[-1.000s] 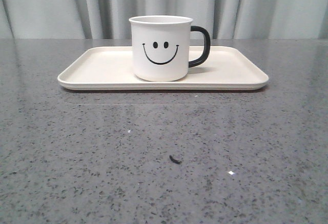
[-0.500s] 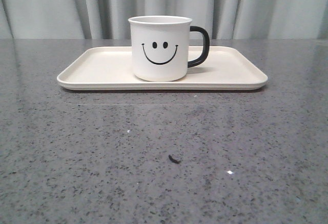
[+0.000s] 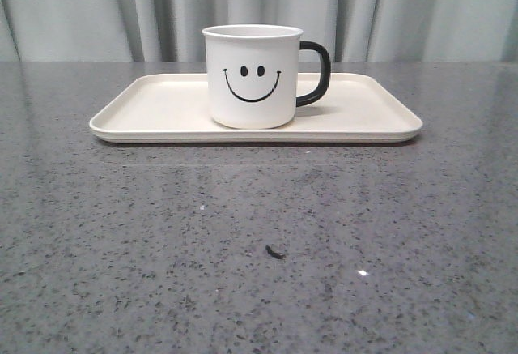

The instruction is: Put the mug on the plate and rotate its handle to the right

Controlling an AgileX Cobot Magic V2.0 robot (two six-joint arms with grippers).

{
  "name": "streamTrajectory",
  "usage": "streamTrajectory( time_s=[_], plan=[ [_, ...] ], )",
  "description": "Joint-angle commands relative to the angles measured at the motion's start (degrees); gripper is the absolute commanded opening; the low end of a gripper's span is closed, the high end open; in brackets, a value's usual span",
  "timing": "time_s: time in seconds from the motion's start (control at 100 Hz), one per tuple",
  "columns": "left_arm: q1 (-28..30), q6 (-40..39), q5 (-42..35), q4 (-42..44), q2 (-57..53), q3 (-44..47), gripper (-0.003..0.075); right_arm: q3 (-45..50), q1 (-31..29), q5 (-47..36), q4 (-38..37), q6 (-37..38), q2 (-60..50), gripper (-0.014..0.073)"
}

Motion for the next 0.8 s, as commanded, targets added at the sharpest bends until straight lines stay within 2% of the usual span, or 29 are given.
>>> streamTrajectory(
  time_s=[0.0, 0.37, 0.59, 0.79],
  plan=[
    [0.2, -0.2, -4.3, -0.5, -1.9, 0.2, -0.0019, 0.7, -4.2, -3.6, -2.8, 2.1, -1.8, -0.0069],
    [0.2, -0.2, -4.3, -0.5, -1.9, 0.2, -0.0019, 9.1, -14.5, -1.6, -4.9, 4.8, -8.7, -0.0069],
    [0.2, -0.2, -4.3, -0.5, -1.9, 0.2, -0.0019, 9.6, -15.9, 5.0, -4.9, 4.8, -9.9, -0.0069],
    [0.2, -0.2, -4.3, -0.5, -1.9, 0.2, -0.0019, 9.6, -16.2, 4.4, -4.9, 4.8, -9.9, -0.0069]
  ],
)
